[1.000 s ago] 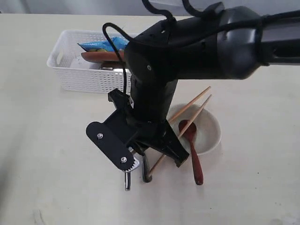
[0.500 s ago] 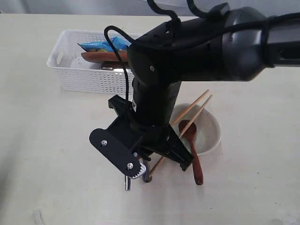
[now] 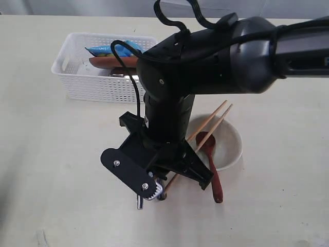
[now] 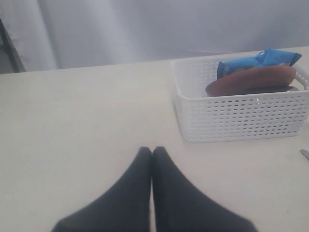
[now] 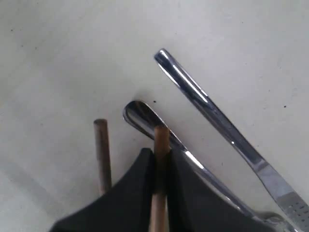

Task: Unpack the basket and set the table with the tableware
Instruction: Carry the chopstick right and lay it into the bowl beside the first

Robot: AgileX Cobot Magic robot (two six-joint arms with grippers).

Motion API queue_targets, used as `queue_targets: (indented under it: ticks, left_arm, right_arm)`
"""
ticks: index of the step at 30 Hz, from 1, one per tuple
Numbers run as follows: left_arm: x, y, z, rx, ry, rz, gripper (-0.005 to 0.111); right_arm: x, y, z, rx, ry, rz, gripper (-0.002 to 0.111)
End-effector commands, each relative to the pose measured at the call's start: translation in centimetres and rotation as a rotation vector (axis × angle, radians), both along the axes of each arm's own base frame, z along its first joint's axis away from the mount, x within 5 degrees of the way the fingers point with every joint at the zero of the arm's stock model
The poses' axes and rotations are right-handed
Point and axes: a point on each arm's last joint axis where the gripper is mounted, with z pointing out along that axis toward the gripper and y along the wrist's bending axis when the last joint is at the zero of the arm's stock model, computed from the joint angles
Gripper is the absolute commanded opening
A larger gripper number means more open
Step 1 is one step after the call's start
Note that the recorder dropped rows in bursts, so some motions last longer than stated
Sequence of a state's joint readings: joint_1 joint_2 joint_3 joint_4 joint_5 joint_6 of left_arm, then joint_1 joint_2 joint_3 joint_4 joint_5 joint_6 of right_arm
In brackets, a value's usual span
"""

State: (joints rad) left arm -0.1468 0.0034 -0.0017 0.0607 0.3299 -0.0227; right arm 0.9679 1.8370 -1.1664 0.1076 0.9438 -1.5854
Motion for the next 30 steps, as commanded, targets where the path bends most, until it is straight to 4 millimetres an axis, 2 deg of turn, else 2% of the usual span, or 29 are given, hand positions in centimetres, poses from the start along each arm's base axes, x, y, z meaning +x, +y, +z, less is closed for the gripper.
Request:
queue_targets:
  ticks: [1,13,15,20,30]
  left_arm:
    - [0.0,-0.05,0.05,-0.006,-0.011,-0.007,0.0]
    - [0.0,-0.05,0.05,-0.006,-0.011,-0.007,0.0]
    - [0.0,-0.05,0.05,-0.006,-0.011,-0.007,0.0]
    - [0.0,-0.05,0.05,-0.006,-0.011,-0.007,0.0]
    - [0.0,-0.05,0.05,-0.006,-0.011,-0.007,0.0]
  right_arm:
    - [0.05,-0.28,0.16,-0.006,0.003,-0.034,0.0]
    - [0.05,-0.55,0.14,-0.037,0.004,-0.058,0.0]
    - [0.05,-0.55,0.14,-0.037,0.004,-0.06,0.006]
    - [0.06,-0.54,0.14,-0.036,0.003,-0.063,0.038]
    - [-0.08,-0.56,0.95,-0.006,-0.002,-0.078,0.038]
